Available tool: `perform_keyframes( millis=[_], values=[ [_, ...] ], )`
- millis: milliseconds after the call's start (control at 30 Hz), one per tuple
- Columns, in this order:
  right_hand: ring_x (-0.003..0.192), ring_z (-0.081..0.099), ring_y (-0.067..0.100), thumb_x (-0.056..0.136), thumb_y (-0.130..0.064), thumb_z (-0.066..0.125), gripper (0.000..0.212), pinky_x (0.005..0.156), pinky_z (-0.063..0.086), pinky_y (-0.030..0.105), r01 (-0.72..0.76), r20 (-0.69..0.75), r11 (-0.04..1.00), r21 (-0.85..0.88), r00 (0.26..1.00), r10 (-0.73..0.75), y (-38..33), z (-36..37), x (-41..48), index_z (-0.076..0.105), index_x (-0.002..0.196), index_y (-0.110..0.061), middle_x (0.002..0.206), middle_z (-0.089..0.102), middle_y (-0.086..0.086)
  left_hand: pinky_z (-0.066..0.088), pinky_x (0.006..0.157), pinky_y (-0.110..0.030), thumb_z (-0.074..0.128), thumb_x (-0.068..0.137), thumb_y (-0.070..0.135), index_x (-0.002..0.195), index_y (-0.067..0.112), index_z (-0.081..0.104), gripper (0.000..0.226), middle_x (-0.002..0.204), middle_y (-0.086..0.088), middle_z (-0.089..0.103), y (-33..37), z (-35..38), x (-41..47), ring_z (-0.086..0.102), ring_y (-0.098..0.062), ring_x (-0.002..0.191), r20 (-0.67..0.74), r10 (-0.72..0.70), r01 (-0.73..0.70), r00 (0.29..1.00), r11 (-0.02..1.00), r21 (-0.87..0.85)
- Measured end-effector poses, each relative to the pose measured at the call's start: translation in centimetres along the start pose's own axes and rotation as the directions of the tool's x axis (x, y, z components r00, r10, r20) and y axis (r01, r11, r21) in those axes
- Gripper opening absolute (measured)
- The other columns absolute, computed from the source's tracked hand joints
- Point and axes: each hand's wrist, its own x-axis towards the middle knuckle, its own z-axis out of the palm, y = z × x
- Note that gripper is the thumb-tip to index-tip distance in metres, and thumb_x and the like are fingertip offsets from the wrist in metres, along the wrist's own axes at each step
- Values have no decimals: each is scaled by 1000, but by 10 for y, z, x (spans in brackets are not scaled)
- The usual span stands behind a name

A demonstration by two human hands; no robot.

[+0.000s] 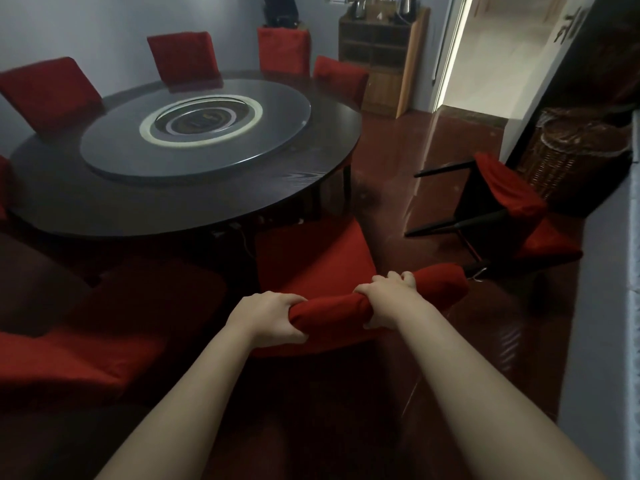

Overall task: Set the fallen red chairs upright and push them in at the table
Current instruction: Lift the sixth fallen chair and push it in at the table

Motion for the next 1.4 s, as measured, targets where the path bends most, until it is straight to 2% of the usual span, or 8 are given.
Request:
perform_keyframes(
  millis=[200, 333, 467, 567, 733, 967, 1200, 1400],
  values=[
    [128, 39, 29, 79, -51, 71, 67, 108, 22, 48, -9, 4, 1000, -7, 1000, 9, 2, -14, 18, 42, 138, -44, 133, 48, 0, 53, 76, -27, 59, 59, 72, 119, 48, 55, 65, 96, 17, 68, -9, -10, 17, 65, -7, 87, -38, 39, -38, 999, 999, 30],
    [126, 40, 28, 77, -54, 71, 68, 108, 23, 48, -17, -35, 1000, -13, 999, 17, 1, -18, 31, 42, 137, -45, 131, 50, -1, 54, 72, -31, 48, 63, 85, 104, 39, 57, 62, 89, 15, 66, -14, -9, 22, 64, -9, 81, -150, 76, -54, 986, 988, 146],
    [125, 41, 27, 74, -56, 73, 71, 106, 24, 47, -24, -42, 999, -26, 999, 23, 2, -22, 41, 43, 137, -43, 130, 51, -1, 44, 64, -30, 41, 60, 90, 96, 32, 50, 69, 88, 10, 62, -16, -6, 27, 64, -17, 81, -210, -7, 50, 978, 978, 204],
    [124, 43, 27, 70, -55, 76, 75, 106, 24, 48, 1, -51, 1000, -26, 999, -3, 3, -27, 48, 44, 136, -37, 129, 51, 0, 45, 68, -33, 41, 57, 91, 90, 31, 45, 69, 91, 10, 60, -18, -10, 32, 63, -19, 85, -214, -72, 107, 974, 982, 158],
    [122, 51, 24, 66, -42, 82, 91, 100, 31, 39, 109, 17, 994, -21, 994, -109, 32, -48, 59, 34, 142, -34, 130, 55, -1, 43, 66, -31, 45, 58, 89, 80, 33, 43, 61, 80, 13, 56, -18, -19, 41, 62, -16, 81, -175, -98, 123, 980, 983, 139],
    [108, 59, 23, 65, -47, 80, 52, 90, 34, 43, 111, -30, 994, -25, 993, -112, 64, -57, 76, 59, 110, -33, 107, 65, -6, 44, 67, -29, 48, 57, 89, 77, 35, 43, 58, 77, 16, 57, -12, -30, 53, 62, -13, 78, -165, -142, 168, 976, 973, 161],
    [107, 60, 23, 68, -53, 77, 47, 92, 39, 40, 167, -140, 983, -74, 974, -176, 88, -49, 85, 64, 109, -33, 106, 67, -5, 42, 60, -27, 49, 61, 87, 77, 39, 53, 51, 74, 16, 59, 12, -31, 51, 57, -7, 67, -167, -181, 206, 969, 967, 150],
    [108, 60, 18, 68, -56, 76, 52, 85, 40, 34, 263, -114, 951, -165, 952, -283, 115, -62, 97, 63, 114, -36, 108, 67, -8, 48, 66, -28, 48, 65, 85, 90, 35, 63, 57, 85, 14, 65, 48, -22, 47, 64, -12, 78, -212, -231, 270, 950, 946, 177]
  ],
)
